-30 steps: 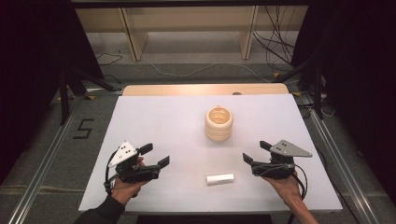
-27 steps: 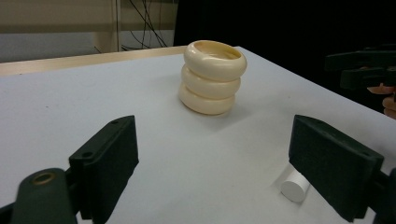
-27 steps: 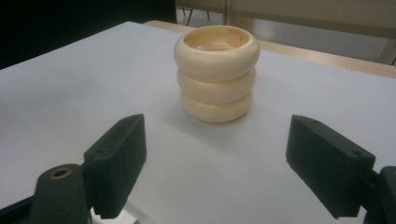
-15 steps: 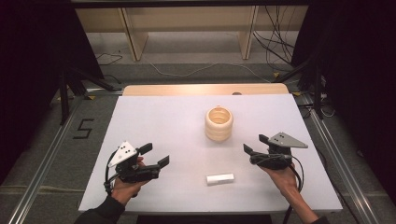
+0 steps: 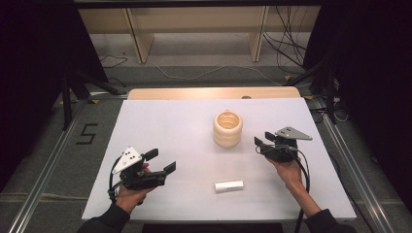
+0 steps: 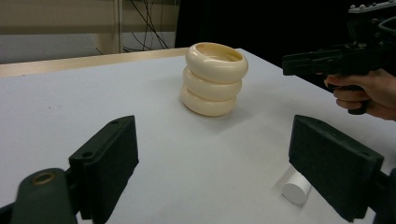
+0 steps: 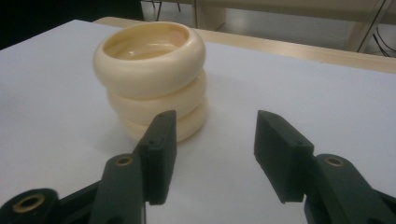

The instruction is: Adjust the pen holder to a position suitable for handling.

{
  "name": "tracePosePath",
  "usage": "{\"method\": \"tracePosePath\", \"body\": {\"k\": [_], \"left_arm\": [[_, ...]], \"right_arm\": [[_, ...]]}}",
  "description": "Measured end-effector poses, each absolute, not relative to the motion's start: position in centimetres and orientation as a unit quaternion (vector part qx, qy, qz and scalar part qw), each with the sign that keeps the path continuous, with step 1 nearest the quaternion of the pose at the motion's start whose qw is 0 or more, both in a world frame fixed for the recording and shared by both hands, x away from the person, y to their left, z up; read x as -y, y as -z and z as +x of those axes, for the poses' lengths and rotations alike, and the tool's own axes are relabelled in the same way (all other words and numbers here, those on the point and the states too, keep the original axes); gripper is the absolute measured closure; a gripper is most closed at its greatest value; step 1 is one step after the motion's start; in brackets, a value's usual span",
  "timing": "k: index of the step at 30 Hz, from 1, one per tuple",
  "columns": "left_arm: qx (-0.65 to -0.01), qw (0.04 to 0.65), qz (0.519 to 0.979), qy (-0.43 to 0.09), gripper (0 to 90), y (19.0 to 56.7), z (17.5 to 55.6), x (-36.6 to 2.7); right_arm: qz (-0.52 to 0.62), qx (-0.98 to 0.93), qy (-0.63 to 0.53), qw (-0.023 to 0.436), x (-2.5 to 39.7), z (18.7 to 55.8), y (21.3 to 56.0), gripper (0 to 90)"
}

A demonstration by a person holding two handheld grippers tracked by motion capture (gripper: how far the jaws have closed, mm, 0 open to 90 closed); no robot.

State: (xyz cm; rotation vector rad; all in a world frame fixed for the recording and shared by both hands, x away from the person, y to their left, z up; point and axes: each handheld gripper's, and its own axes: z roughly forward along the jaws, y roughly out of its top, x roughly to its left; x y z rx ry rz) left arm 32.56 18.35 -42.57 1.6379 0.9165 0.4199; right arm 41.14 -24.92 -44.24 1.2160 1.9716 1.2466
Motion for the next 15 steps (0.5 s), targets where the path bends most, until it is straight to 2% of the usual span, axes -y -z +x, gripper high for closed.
{"method": "tracePosePath", "body": {"k": [4, 6, 7, 8, 9, 10, 15], "left_arm": [[-0.390, 0.571, 0.700, -0.178, 14.9, 42.6, 32.5, -18.3], [-0.390, 0.571, 0.700, -0.178, 14.9, 42.6, 32.6, -18.3], [-0.391, 0.571, 0.700, -0.178, 14.9, 42.6, 32.6, -18.3], [-0.391, 0.571, 0.699, -0.179, 14.9, 42.6, 32.6, -18.3], [-0.391, 0.571, 0.700, -0.179, 14.9, 42.6, 32.6, -18.3], [-0.391, 0.571, 0.700, -0.179, 14.9, 42.6, 32.6, -18.3], [-0.390, 0.571, 0.700, -0.177, 14.9, 42.6, 32.6, -18.3]], "right_arm": [[0.448, -0.725, -0.458, 0.253, 24.9, 42.3, 44.6, 58.7], [0.454, -0.723, -0.459, 0.247, 24.8, 43.1, 44.9, 67.0], [0.454, -0.723, -0.459, 0.247, 24.8, 43.1, 44.9, 67.0], [0.455, -0.723, -0.457, 0.248, 24.8, 43.3, 45.0, 70.3], [0.460, -0.719, -0.459, 0.247, 24.8, 43.9, 45.1, 77.6], [0.463, -0.717, -0.460, 0.245, 24.7, 44.2, 45.2, 80.2], [0.466, -0.719, -0.454, 0.243, 24.2, 45.6, 45.6, 88.7]]}}
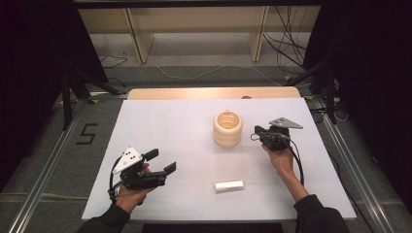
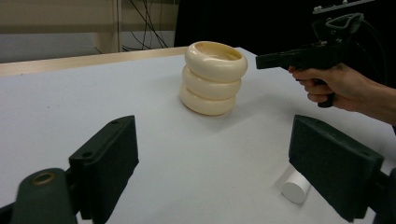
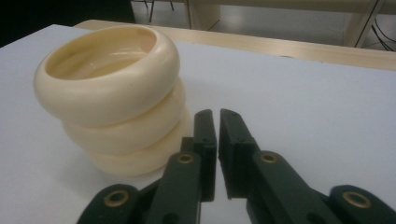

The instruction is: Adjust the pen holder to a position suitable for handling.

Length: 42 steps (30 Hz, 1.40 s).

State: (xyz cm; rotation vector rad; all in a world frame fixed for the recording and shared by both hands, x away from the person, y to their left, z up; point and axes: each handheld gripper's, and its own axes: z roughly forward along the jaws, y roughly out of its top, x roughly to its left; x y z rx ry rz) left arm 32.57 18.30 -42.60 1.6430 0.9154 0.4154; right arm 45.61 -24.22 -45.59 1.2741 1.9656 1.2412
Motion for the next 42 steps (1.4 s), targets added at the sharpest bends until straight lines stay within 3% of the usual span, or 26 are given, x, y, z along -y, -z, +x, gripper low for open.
{"method": "tracePosePath", "body": {"k": [22, 42], "left_arm": [[-0.391, 0.569, 0.699, -0.187, 14.9, 42.5, 32.6, -18.4], [-0.398, 0.572, 0.693, -0.187, 14.9, 42.5, 32.8, -18.7]], "right_arm": [[0.475, -0.734, -0.432, 0.220, 22.1, 49.1, 47.4, 90.0], [0.470, -0.746, -0.424, 0.208, 20.2, 49.0, 47.8, 90.0]]}}
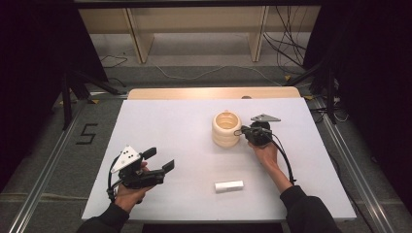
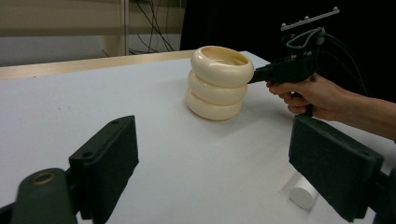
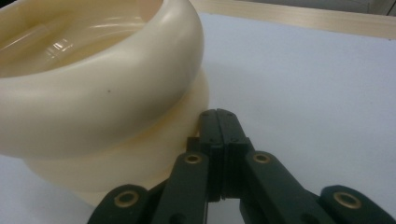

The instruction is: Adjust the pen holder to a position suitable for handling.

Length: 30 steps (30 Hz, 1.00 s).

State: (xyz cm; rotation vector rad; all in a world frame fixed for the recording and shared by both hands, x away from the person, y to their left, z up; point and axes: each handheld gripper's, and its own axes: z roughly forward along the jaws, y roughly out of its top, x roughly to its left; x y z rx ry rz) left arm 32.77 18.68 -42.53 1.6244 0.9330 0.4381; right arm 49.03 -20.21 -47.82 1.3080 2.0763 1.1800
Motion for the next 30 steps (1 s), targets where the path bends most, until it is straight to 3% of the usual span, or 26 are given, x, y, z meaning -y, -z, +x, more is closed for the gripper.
{"method": "tracePosePath", "body": {"k": [30], "left_arm": [[-0.403, 0.574, 0.688, -0.188, 14.9, 42.4, 32.8, -18.9]], "right_arm": [[0.437, -0.771, -0.425, 0.185, 17.5, 47.8, 48.0, 87.2]]}}
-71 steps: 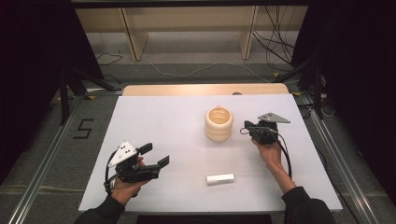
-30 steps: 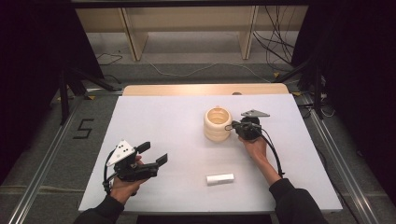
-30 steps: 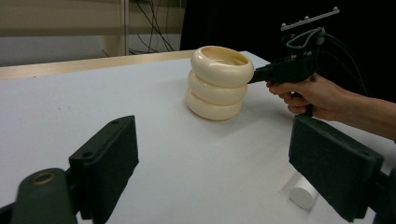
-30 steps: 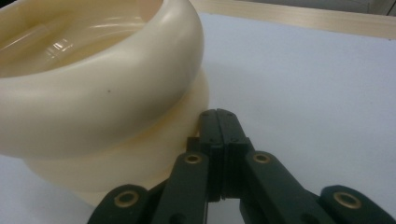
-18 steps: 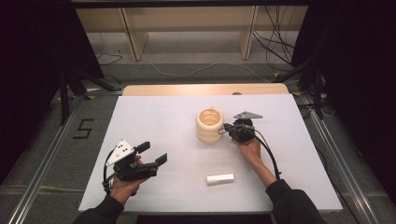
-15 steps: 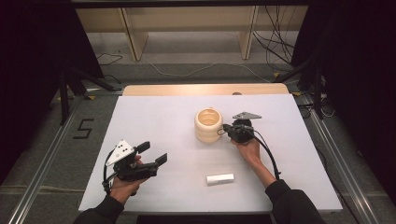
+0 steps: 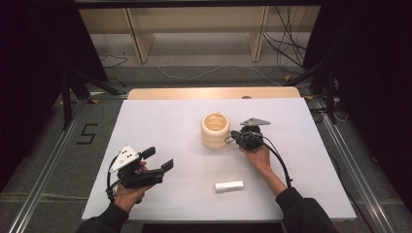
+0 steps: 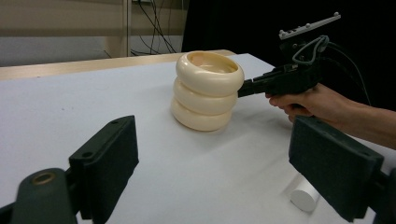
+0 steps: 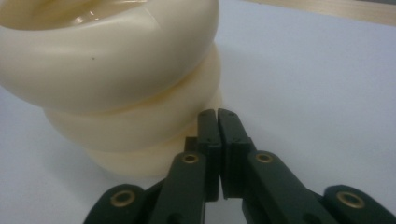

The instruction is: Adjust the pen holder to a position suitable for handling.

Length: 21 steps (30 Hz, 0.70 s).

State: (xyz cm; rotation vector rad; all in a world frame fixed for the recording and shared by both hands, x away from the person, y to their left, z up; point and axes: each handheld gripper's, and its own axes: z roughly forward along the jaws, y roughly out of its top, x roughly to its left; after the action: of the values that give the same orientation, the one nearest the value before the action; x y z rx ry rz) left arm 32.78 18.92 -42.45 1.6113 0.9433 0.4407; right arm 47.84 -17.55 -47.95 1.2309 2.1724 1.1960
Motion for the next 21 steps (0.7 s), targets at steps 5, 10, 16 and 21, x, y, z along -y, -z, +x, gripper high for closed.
{"method": "tracePosePath", "body": {"k": [5, 10, 16, 21], "left_arm": [[-0.403, 0.575, 0.687, -0.188, 14.9, 42.4, 32.8, -18.9], [-0.402, 0.574, 0.688, -0.189, 14.9, 42.4, 32.8, -18.9], [-0.403, 0.574, 0.687, -0.189, 14.9, 42.4, 32.8, -18.9], [-0.404, 0.573, 0.688, -0.189, 14.9, 42.5, 32.9, -18.8]], "right_arm": [[0.433, -0.767, -0.433, 0.193, 18.5, 47.6, 47.0, 79.8], [0.425, -0.768, -0.437, 0.196, 19.1, 47.1, 46.2, 70.8], [0.419, -0.772, -0.441, 0.185, 19.4, 46.6, 45.3, 57.4], [0.413, -0.773, -0.448, 0.177, 19.8, 46.0, 44.4, 47.5]]}}
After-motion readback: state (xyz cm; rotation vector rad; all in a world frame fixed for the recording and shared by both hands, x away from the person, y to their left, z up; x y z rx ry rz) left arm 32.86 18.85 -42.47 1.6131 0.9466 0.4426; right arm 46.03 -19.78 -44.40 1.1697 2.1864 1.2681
